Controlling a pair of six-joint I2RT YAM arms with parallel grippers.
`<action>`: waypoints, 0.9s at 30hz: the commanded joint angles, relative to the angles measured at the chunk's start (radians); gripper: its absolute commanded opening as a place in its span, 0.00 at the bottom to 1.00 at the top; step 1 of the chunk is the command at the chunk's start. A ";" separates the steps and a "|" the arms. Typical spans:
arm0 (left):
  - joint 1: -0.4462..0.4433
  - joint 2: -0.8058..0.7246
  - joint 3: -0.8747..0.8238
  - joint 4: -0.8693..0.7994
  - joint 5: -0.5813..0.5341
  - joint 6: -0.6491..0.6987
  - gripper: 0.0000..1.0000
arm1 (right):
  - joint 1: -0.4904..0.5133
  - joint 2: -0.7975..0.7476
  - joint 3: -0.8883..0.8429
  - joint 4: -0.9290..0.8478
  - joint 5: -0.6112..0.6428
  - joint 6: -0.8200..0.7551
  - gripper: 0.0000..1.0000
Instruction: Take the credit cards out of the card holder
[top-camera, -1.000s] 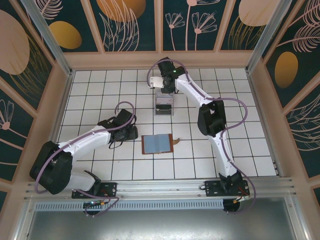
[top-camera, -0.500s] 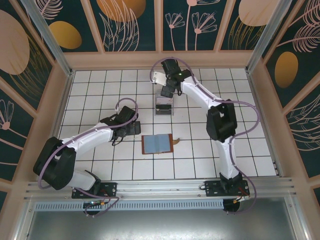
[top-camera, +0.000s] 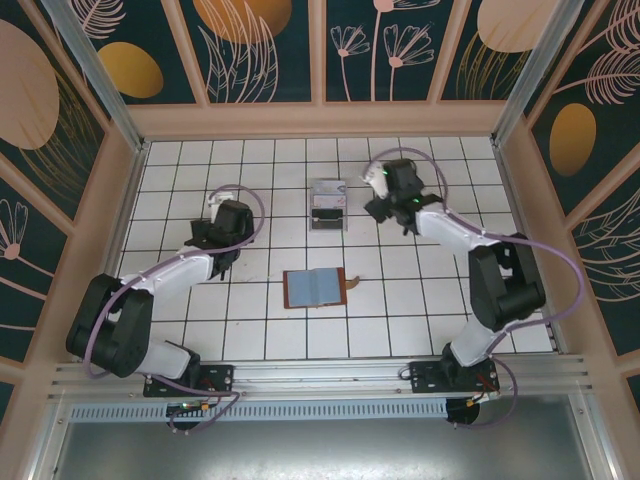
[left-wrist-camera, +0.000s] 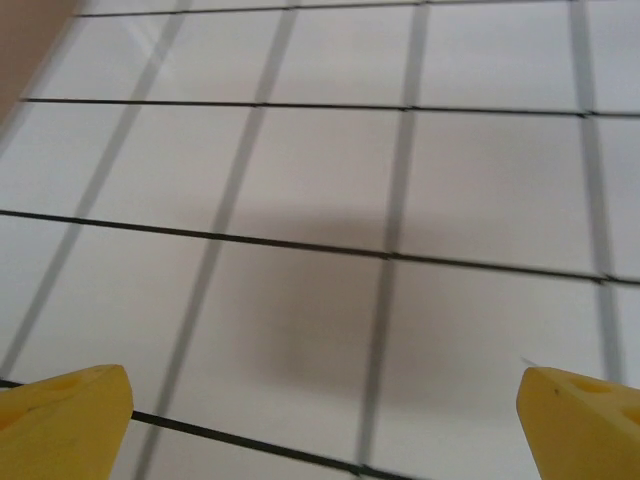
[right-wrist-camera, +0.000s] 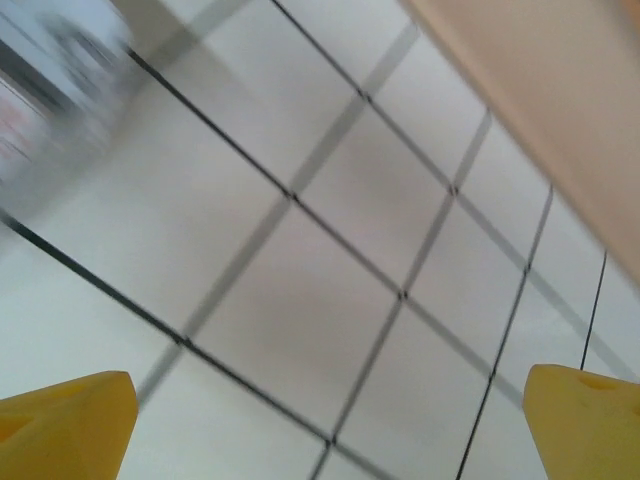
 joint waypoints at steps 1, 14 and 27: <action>0.071 -0.044 -0.077 0.247 -0.048 0.126 0.99 | -0.092 -0.116 -0.176 0.284 -0.038 0.212 0.99; 0.295 0.014 -0.408 1.070 0.196 0.257 0.99 | -0.365 -0.145 -0.734 1.124 -0.223 0.559 0.99; 0.366 0.093 -0.482 1.246 0.347 0.223 0.98 | -0.417 -0.102 -0.808 1.288 -0.301 0.596 0.99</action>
